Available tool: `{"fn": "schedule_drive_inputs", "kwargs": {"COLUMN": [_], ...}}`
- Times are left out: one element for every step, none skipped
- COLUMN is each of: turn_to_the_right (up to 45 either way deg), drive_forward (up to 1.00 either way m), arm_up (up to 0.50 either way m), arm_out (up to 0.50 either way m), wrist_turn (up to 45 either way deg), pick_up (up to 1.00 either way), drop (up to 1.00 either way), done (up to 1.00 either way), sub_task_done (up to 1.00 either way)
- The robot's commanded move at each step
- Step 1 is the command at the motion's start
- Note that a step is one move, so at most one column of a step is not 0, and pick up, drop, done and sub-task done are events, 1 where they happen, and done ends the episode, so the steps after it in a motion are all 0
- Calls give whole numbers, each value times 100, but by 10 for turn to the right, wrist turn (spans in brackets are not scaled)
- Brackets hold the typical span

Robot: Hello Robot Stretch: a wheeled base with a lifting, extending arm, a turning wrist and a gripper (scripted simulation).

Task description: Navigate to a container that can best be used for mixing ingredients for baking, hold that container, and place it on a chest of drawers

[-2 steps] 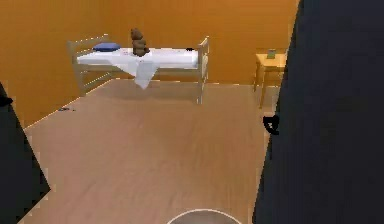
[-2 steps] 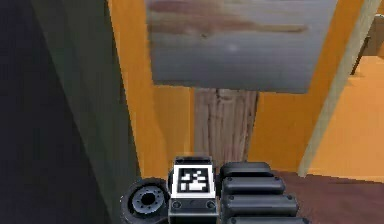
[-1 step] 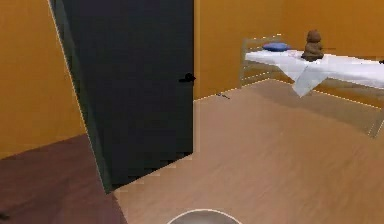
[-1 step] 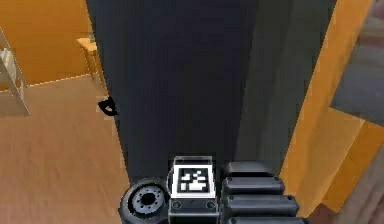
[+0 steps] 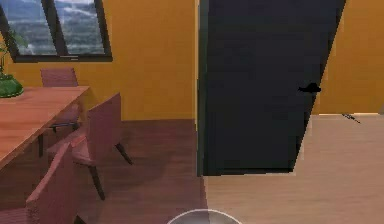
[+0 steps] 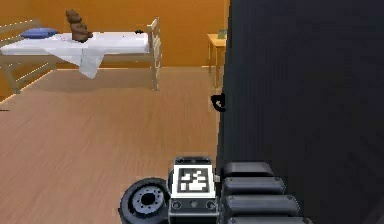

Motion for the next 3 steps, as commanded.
{"fn": "schedule_drive_inputs", "kwargs": {"turn_to_the_right": [0,450,390], "drive_forward": [15,0,0], "arm_up": [0,0,0], "arm_out": [0,0,0], "wrist_turn": [0,0,0], "pick_up": [0,0,0], "drop": [0,0,0], "done": [0,0,0], "sub_task_done": [0,0,0]}}
